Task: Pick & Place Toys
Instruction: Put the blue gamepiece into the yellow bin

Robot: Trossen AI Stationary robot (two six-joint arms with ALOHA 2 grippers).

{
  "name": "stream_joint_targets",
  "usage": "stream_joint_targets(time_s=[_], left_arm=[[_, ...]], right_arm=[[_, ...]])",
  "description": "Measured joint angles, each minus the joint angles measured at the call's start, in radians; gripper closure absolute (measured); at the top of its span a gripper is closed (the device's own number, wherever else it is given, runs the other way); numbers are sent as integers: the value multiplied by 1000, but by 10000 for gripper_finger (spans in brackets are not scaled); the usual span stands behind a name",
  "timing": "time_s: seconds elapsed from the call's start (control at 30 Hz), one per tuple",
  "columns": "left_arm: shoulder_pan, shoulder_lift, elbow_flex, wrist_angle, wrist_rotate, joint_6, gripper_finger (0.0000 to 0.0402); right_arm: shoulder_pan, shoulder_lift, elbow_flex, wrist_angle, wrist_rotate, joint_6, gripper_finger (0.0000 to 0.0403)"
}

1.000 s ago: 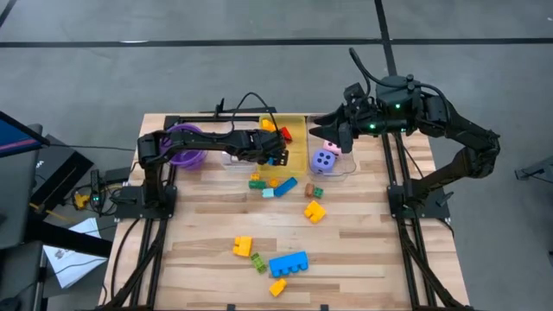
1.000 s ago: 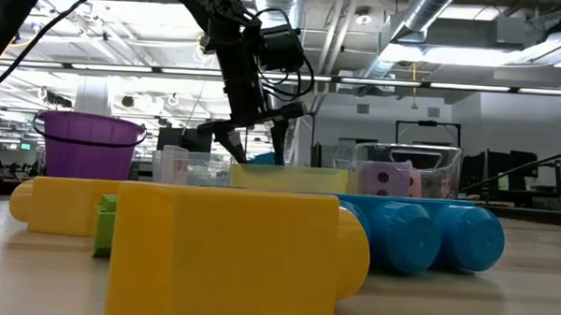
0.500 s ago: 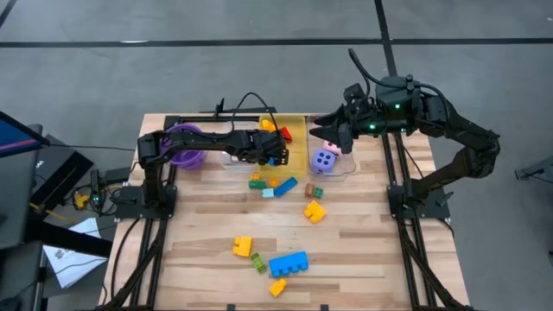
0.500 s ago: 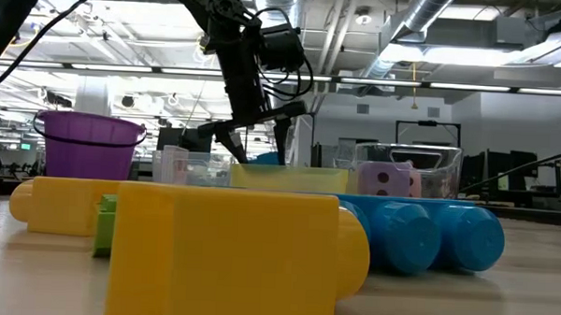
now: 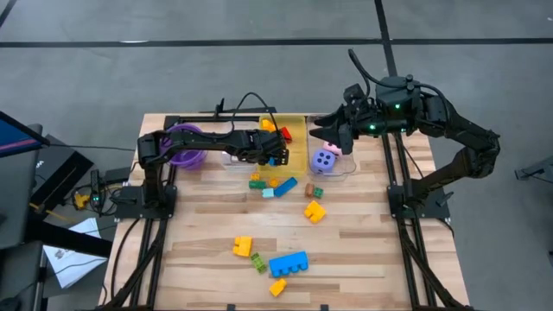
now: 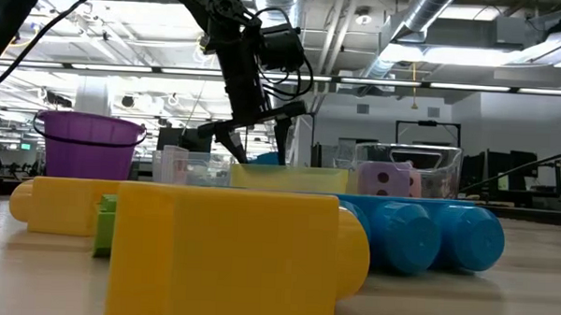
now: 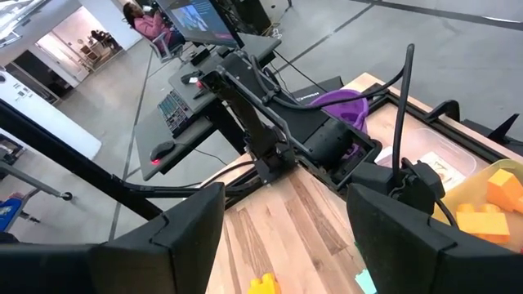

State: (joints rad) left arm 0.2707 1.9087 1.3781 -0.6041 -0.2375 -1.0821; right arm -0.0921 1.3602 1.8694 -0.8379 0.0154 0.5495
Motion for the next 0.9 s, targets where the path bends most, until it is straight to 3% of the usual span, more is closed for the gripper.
stream_joint_targets(time_s=[0.9], left_arm=[[0,-4,-1,20,0,38,109]], right_arm=[[0,0,0,0,-16,-3,153]])
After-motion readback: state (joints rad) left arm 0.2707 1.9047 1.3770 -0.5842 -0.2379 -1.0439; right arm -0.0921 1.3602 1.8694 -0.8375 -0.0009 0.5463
